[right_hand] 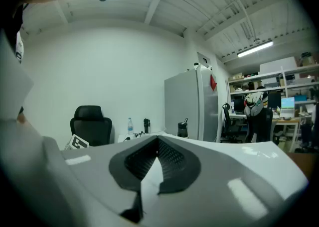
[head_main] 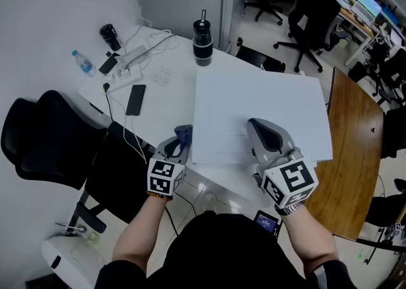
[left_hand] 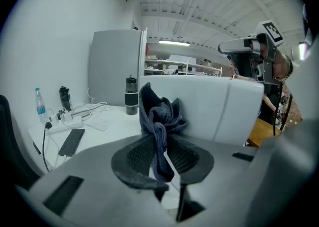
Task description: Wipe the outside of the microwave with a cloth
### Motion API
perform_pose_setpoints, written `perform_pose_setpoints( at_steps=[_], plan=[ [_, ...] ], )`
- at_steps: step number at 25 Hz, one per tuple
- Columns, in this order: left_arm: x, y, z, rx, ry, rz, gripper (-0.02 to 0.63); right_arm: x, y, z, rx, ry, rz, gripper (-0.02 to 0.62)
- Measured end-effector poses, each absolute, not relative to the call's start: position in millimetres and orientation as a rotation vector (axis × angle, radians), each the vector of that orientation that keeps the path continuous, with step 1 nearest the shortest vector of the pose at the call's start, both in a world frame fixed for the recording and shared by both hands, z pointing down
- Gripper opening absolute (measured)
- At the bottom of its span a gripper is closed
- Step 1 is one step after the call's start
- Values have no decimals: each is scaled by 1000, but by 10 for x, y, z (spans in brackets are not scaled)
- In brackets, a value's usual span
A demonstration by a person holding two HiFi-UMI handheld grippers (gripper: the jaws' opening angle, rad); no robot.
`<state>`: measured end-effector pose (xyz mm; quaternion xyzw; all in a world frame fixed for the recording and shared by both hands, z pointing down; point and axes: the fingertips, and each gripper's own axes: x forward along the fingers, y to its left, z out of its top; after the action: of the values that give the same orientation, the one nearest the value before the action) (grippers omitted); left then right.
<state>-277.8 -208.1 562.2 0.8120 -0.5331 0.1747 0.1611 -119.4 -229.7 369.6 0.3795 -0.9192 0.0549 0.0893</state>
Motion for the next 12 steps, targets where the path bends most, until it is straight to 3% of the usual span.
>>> perform_pose_setpoints(
  at_steps=[12],
  plan=[
    [-2885, -2675, 5678, 2304, -1508, 496, 77, -1078, -2640, 3653, 1223, -2693, 158, 2]
  ],
)
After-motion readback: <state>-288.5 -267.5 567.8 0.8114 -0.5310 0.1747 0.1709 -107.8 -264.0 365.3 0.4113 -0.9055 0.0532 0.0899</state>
